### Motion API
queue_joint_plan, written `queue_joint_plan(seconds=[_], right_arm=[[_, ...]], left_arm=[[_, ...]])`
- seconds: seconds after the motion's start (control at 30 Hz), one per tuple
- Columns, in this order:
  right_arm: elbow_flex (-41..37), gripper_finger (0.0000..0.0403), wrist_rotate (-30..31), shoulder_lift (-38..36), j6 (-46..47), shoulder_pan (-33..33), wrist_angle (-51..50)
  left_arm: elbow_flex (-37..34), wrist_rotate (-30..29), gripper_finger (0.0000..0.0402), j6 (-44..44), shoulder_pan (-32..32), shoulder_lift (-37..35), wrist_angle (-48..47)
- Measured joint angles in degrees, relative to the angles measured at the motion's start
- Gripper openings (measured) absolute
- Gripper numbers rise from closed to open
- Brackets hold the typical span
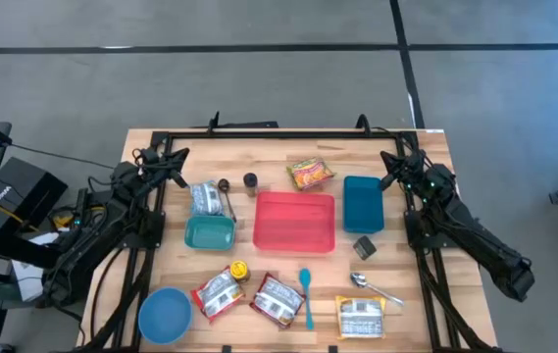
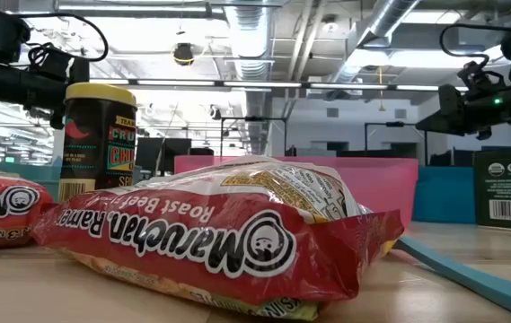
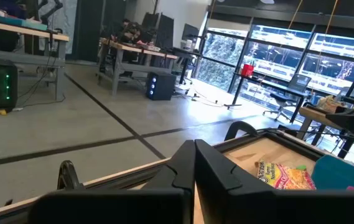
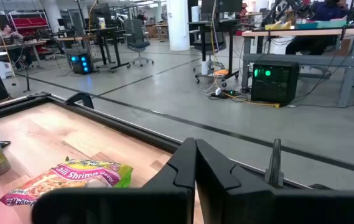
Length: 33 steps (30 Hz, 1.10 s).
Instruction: Pick & Place Food Item
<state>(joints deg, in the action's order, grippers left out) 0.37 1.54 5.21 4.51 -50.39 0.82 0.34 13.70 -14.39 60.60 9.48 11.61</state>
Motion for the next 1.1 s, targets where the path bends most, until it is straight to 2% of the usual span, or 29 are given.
queue_joint_plan(seconds=[1.1], right_arm=[[0.0, 0.0000, 0.0, 0.0, 0.0, 0.0, 0.0]], left_arm=[[0.0, 0.0, 0.0000, 0.0, 0.1, 1.5, 0.0]])
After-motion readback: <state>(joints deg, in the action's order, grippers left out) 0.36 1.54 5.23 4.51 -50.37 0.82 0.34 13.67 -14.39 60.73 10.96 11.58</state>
